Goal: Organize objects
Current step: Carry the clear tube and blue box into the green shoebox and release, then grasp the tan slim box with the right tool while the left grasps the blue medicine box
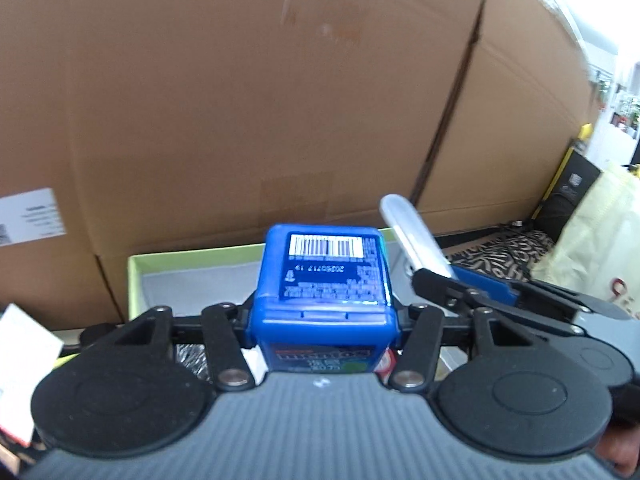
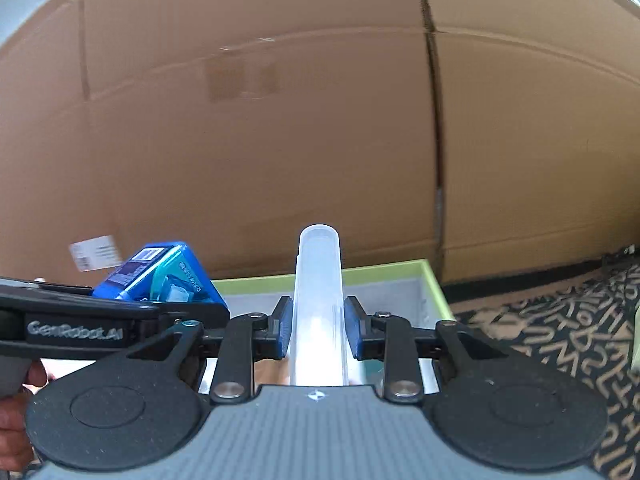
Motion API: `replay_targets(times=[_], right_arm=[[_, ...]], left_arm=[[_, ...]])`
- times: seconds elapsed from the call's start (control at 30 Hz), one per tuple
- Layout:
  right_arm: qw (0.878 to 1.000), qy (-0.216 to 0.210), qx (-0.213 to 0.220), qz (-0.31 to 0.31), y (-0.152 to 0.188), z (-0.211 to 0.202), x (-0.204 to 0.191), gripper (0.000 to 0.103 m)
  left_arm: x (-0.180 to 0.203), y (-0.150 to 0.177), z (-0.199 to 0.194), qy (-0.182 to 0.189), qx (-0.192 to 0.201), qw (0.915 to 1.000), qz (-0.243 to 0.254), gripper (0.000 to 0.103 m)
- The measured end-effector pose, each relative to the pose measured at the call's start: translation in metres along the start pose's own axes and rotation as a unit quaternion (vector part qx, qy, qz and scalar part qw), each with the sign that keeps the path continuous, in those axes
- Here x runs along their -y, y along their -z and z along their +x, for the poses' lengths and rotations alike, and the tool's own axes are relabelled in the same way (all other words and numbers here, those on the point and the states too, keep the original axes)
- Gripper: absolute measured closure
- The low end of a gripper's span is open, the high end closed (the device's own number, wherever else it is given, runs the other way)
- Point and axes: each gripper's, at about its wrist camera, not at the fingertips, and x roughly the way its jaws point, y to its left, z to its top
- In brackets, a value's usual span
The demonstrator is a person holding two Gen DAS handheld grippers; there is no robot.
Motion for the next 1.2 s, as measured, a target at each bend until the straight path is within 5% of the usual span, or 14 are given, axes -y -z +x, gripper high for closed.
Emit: replay_targets(times=[0.23,0.33,0.4,0.53,0.6,0.67,0.9,1.2], right_arm=[[0.999,0.011,-0.032,0.001,0.012,0.031,0.022,0.072],[0.997,0.013,-0.067,-0.027,0.021,0.045,0.021,0.068],[0.995,0.013,-0.081,-0.049,0.028,0.049,0.017,0.064],[0.995,0.022,-0.073,-0.072,0.034,0.044,0.008,0.055],[0.995,0.027,-0.062,-0.067,0.032,0.036,0.005,0.038],[0.997,0.038,-0.031,-0.061,0.027,0.022,0.005,0.034],[0.998,0.027,0.037,-0.034,0.022,-0.033,-0.006,0.024],[0.998,-0.034,0.048,0.015,0.045,-0.068,-0.036,0.018]], left_arm=[[0.002,0.006,0.036,-0.003,-0.012,0.9999,-0.001,0.047],[-0.004,0.012,0.037,-0.002,0.001,1.0,-0.003,0.009],[-0.007,0.015,0.031,-0.01,0.026,0.9996,-0.006,0.002],[-0.014,0.016,0.018,-0.016,0.028,0.9994,-0.011,0.0],[-0.016,0.016,0.005,-0.027,0.037,0.9988,-0.016,0.0],[-0.017,0.018,-0.008,-0.045,0.044,0.9979,-0.018,0.0],[-0.028,0.026,-0.049,-0.089,0.034,0.9949,-0.031,0.0],[-0.056,0.073,-0.121,-0.135,0.038,0.9898,-0.022,0.0]])
